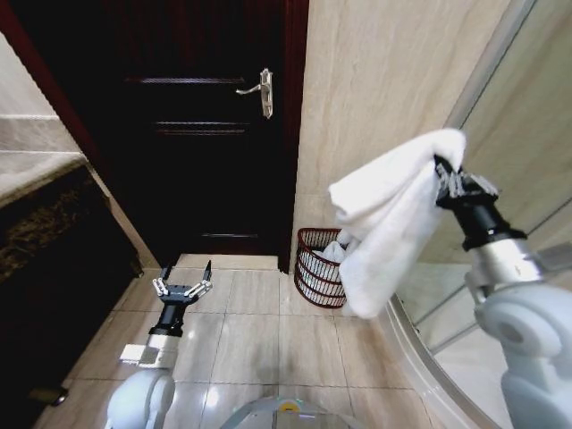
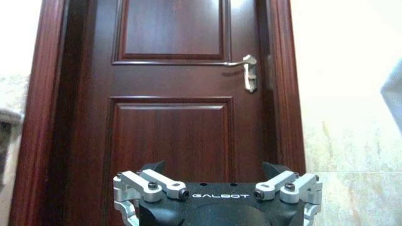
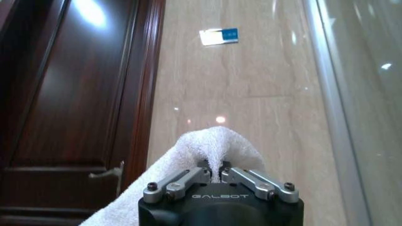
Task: Discard the used towel into the hamper.
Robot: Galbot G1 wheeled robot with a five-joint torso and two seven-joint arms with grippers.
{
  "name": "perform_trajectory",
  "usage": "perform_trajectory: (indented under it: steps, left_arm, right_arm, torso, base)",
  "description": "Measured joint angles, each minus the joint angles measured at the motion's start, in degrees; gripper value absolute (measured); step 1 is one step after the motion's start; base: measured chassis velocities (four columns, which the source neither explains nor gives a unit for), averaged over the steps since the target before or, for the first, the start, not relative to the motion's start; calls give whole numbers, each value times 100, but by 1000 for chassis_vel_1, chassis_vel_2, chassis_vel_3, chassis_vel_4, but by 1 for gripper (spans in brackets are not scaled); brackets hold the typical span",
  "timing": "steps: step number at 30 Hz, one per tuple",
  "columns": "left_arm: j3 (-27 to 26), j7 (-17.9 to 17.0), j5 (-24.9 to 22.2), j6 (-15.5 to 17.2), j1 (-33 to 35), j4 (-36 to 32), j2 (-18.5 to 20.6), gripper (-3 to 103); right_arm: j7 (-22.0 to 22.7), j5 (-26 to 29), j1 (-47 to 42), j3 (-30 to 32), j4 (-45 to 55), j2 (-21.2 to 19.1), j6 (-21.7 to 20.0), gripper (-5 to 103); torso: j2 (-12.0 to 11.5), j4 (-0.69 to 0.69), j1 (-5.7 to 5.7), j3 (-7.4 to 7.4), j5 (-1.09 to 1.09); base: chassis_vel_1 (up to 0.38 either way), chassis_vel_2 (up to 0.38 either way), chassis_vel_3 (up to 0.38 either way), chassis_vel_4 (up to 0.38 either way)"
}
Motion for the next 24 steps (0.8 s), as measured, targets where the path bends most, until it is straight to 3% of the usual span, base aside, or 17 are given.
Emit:
perform_trajectory:
  steps: [8, 15, 24]
  left_arm:
    - [28, 195, 103, -156, -52, 68, -305, 100]
    - [33, 267, 268, -306, 23, 95, -430, 100]
    - [20, 264, 352, -329, 109, -70, -539, 100]
  right_arm:
    - [-368, 409, 1165, -182, -907, -561, -65, 4]
    - [-643, 742, 1524, -230, -1358, -711, -7, 4]
    - [-894, 1065, 2310, -730, -1906, -819, 198, 4]
  torso:
    - [192, 2, 75, 116, -1]
    - [348, 0, 122, 224, 0]
    - [545, 2, 201, 342, -1]
  base:
    - [0, 0, 0, 0]
    - [0, 0, 0, 0]
    - [0, 0, 0, 0]
